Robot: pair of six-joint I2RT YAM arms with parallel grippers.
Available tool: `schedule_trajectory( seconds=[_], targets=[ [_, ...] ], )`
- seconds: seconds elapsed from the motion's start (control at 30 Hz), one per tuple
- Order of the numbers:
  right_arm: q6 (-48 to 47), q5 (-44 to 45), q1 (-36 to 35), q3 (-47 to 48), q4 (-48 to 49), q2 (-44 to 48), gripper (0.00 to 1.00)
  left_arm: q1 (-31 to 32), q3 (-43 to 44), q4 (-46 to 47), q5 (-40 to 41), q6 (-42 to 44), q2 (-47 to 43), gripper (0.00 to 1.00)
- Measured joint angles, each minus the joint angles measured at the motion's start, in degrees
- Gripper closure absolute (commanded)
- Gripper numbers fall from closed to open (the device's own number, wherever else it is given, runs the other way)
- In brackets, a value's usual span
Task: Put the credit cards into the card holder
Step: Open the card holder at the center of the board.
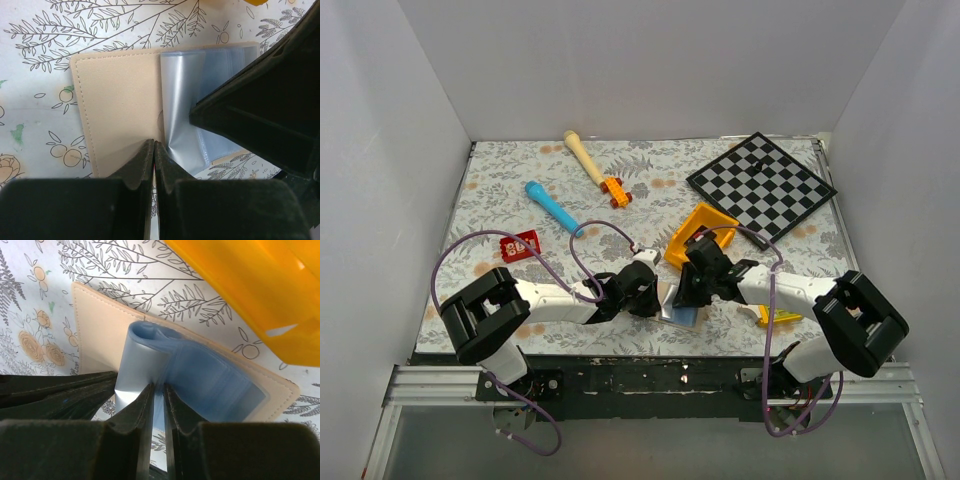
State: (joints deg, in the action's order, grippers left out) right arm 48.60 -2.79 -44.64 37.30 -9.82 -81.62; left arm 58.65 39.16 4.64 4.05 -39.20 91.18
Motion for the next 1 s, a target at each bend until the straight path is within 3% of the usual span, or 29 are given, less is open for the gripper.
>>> schedule_trajectory(
  seconds=[0.4,0.83,1.0],
  targets=[
    [-0.3,-1.3,0.2,0.0,1.5,-0.9,0.8,0.0,-0.5,-0.2,0.8,-0.5,-0.7,1.0],
    [1.0,-1.7,0.0,0.0,2.8,-1.6,0.79,1.9,-2.2,-3.0,2.4,-2.0,-9.6,1.0],
    [1.0,-1.7,0.0,0.0,2.8,-1.6,0.8,1.9,-0.4,-2.9,2.7,-1.6,-8.5,1.0]
  ],
)
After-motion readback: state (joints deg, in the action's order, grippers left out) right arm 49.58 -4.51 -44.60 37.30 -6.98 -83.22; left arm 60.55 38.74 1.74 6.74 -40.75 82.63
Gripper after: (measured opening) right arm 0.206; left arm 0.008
